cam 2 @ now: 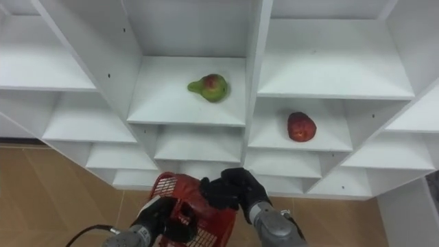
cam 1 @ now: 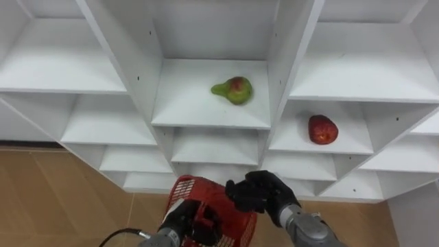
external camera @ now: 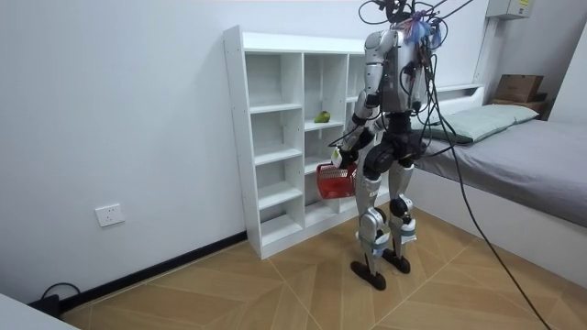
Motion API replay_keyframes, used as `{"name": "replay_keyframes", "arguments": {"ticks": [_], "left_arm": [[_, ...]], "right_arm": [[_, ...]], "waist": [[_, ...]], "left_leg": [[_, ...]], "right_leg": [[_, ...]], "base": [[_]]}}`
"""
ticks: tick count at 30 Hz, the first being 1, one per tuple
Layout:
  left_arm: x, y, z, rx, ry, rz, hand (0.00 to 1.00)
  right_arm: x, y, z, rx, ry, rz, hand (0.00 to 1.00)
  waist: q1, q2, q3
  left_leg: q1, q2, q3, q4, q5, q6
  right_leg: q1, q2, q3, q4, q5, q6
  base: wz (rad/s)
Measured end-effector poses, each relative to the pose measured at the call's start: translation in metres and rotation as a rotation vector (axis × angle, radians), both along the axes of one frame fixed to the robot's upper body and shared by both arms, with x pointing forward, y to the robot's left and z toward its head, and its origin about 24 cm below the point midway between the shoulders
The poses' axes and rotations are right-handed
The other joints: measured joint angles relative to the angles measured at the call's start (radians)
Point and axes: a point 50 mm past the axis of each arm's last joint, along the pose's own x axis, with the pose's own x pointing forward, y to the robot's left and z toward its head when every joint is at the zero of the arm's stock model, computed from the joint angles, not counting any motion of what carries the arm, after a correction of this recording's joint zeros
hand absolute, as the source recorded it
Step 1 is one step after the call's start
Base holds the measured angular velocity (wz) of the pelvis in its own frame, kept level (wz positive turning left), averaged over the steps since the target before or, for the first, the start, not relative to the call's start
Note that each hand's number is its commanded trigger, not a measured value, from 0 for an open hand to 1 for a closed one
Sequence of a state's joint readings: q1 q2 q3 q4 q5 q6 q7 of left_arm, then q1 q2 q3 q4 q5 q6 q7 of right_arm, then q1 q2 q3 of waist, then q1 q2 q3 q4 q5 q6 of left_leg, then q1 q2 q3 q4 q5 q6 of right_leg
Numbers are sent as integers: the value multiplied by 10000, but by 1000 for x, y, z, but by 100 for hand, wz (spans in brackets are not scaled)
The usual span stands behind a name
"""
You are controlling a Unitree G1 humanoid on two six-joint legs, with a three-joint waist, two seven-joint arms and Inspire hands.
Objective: Collect fruits from the closet
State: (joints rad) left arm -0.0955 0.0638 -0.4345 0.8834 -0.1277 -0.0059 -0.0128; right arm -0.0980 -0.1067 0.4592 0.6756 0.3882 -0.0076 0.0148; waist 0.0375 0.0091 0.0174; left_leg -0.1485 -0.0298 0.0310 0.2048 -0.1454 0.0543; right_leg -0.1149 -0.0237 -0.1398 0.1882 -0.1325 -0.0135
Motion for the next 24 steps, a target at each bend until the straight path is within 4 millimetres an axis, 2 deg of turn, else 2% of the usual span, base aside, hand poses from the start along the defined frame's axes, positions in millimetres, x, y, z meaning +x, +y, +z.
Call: {"name": "replay_keyframes", "arguments": {"ticks": [9,24], "left_arm": [[5,-5,3,-164,-160,-24,100],[8,-10,5,-491,-179,167,100]], "right_arm": [[-3,4,-2,68,129,324,100],[-21,-4,-24,-165,1356,339,100]], "waist": [[-19,-53,-9],[5,-92,12]], "left_leg": [[-3,11,94,-23,0,1],[11,14,146,-58,-2,3]], "right_leg": [[-37,-54,-136,0,0,0],[-44,-78,-155,11,0,0]], "base": [[-1],[0]]}}
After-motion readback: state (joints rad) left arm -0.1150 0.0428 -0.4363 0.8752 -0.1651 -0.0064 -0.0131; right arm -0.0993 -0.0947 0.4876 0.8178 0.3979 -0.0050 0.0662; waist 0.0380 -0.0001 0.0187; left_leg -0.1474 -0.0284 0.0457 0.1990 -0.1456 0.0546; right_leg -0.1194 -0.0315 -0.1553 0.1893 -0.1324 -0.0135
